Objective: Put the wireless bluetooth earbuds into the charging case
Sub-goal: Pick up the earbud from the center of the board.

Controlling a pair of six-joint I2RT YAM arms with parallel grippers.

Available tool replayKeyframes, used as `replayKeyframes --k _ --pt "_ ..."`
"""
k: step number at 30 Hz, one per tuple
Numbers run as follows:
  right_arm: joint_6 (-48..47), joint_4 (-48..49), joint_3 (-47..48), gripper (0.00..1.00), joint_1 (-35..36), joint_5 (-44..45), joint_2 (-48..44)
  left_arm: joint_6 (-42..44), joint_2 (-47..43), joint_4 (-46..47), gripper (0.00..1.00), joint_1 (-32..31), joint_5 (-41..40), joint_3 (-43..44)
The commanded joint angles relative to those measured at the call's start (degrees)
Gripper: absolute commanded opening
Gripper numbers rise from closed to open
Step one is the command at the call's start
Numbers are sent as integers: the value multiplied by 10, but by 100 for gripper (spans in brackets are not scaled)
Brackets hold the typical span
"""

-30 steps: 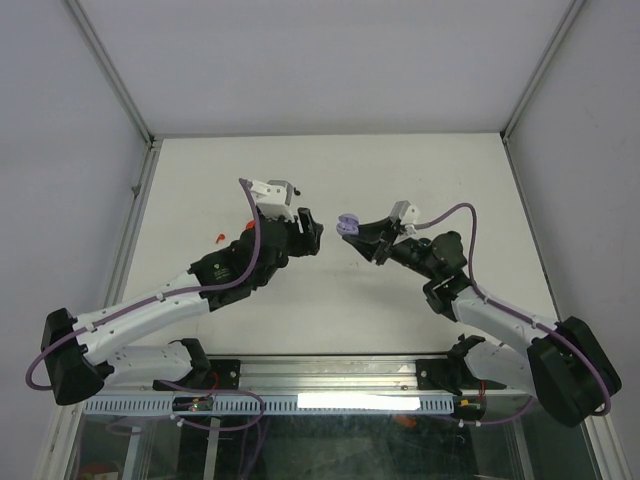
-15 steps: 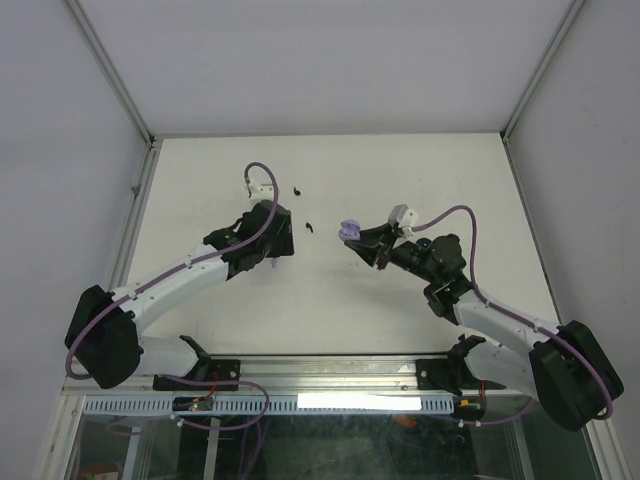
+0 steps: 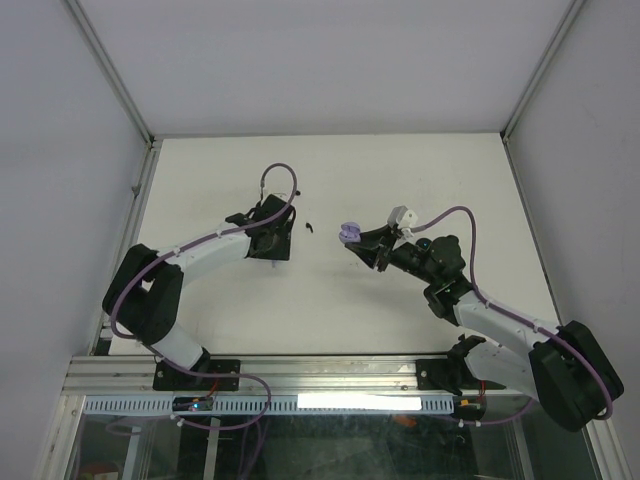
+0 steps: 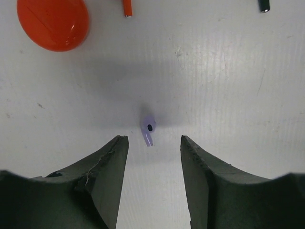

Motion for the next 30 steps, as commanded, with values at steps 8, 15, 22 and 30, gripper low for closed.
replayKeyframes --k 8,15,22,30 --pt "-6 13 3 4 3 6 -19 59 53 -8 41 31 64 49" --pt "-6 8 9 4 3 5 -17 69 84 -13 38 32 73 63" --pt "-5 4 11 4 3 -5 -21 75 101 -29 34 33 65 69" --pt "-4 0 15 4 3 -10 -21 72 91 -39 28 32 77 65"
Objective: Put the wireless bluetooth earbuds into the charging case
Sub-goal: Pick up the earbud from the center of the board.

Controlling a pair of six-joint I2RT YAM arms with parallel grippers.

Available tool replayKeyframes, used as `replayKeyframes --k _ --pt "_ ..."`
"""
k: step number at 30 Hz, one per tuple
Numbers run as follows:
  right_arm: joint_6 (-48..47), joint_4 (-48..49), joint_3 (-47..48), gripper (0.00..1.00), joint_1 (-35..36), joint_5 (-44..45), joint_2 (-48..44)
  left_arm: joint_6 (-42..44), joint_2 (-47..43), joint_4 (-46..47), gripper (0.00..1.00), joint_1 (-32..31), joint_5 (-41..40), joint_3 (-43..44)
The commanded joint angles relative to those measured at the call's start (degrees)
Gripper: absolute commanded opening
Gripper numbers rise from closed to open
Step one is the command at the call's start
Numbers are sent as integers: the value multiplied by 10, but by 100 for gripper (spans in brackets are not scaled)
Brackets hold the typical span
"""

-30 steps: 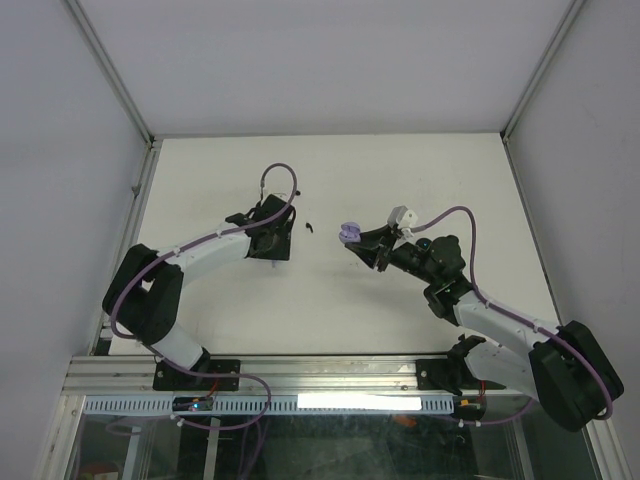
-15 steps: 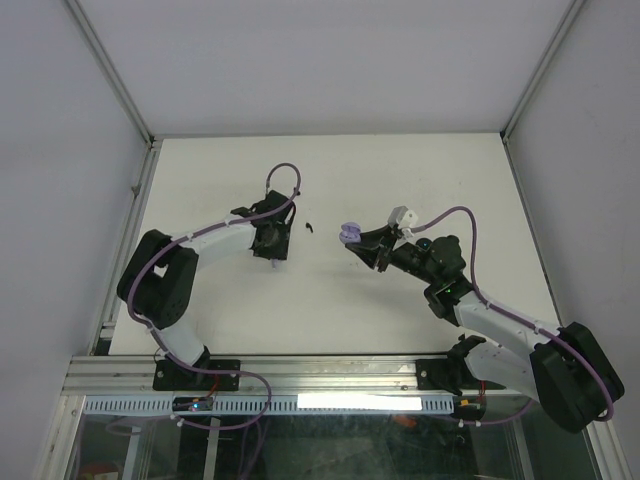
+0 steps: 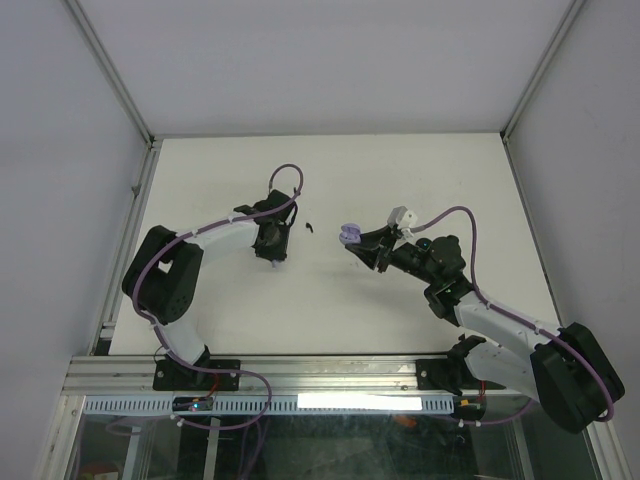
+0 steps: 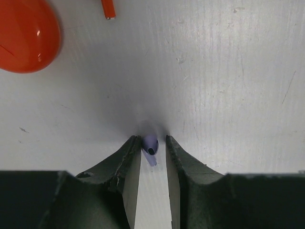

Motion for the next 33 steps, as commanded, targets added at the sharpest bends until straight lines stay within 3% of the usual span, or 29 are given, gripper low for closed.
replayKeyframes --k 1,17,28,33 --pt "-4 13 15 4 3 -7 -16 9 -13 -15 27 3 14 12" --pt "-5 29 24 4 4 1 0 -10 -135 -16 13 -8 -17 36" --pt "7 96 34 3 11 29 36 -11 -244 14 11 -112 -158 76" --pt "5 117 36 3 16 51 42 -8 -281 63 10 -151 -177 72"
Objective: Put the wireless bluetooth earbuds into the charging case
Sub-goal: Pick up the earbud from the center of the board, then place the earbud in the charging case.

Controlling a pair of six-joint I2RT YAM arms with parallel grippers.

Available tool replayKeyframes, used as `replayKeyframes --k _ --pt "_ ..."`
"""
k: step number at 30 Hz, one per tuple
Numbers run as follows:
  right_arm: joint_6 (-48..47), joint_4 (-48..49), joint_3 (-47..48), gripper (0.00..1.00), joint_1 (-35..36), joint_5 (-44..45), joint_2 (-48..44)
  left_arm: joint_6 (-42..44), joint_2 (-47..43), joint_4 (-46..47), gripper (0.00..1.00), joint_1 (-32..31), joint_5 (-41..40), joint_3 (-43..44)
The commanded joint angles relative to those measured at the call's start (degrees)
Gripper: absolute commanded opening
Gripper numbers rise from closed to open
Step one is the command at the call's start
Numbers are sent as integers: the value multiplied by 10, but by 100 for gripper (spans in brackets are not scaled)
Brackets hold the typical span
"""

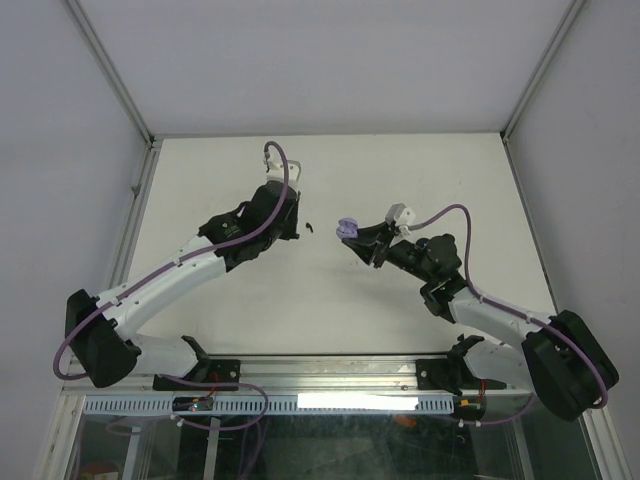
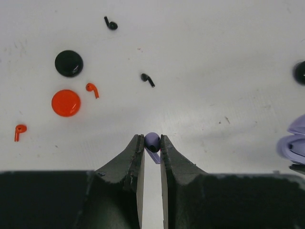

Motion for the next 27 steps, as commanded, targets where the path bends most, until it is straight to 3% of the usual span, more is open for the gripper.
replayKeyframes --k 1,10,27 --pt "-2 68 29 3 7 34 4 4 -44 77 10 -29 -39 12" --pt "-4 118 34 2 14 65 32 37 -103 224 10 -88 -36 -41" --pt "-4 125 48 2 28 63 41 151 -62 379 10 -179 -121 -65"
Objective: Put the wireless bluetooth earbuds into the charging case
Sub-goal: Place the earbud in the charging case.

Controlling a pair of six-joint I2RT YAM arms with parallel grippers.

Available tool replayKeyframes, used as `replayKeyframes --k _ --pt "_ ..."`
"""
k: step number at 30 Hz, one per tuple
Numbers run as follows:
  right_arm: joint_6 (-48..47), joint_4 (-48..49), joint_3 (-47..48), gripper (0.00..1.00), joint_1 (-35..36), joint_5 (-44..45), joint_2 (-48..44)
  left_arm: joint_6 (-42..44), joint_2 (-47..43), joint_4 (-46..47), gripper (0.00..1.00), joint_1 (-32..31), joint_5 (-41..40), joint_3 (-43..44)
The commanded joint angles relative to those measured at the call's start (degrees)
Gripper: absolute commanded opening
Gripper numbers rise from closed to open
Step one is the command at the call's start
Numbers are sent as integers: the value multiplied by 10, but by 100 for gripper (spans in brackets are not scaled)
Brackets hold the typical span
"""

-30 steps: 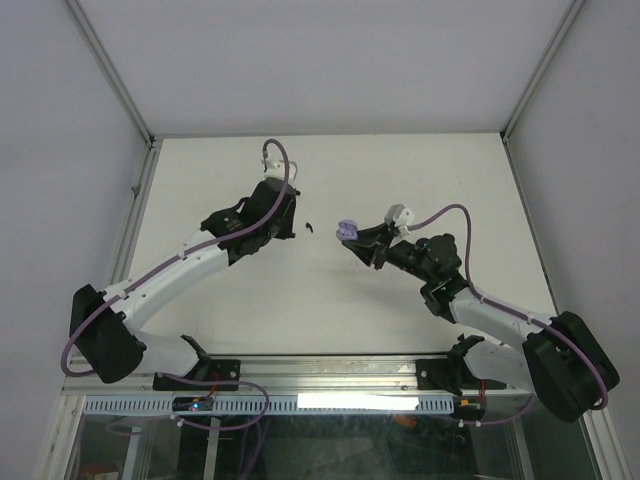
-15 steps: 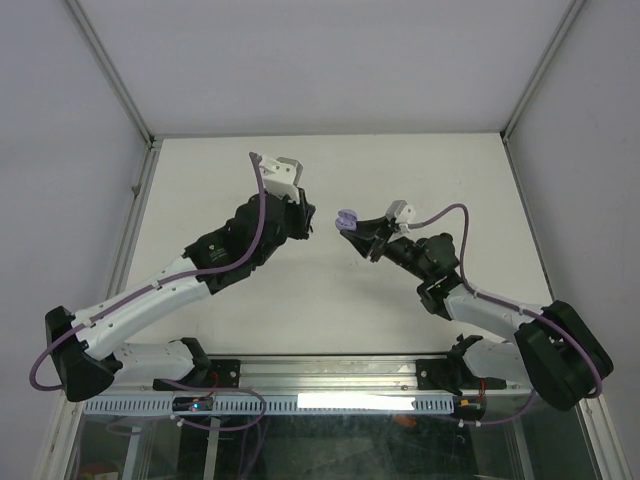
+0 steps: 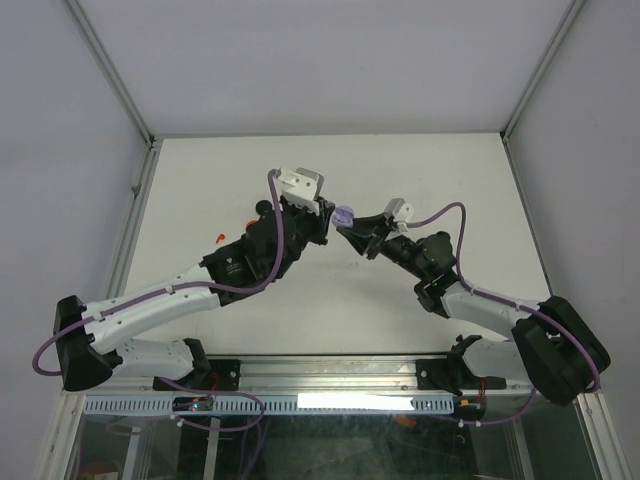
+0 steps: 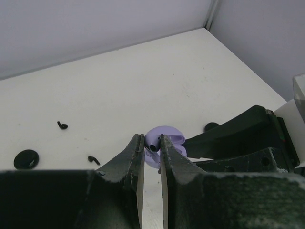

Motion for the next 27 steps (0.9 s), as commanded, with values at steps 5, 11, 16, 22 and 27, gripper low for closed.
replayKeyframes --k 5,11,16,22,27 --pt "-6 24 30 2 9 5 -21 67 34 104 10 -18 -25 -8" --pt "-5 22 30 2 11 8 -27 72 52 107 9 -25 -25 -11" --pt "-5 23 31 2 12 8 -27 73 63 106 9 -29 -31 -16" --pt "-5 22 33 2 13 7 -28 75 69 110 10 -29 -27 -18" --pt "-6 22 31 2 13 11 -30 72 72 109 9 -32 -23 -20"
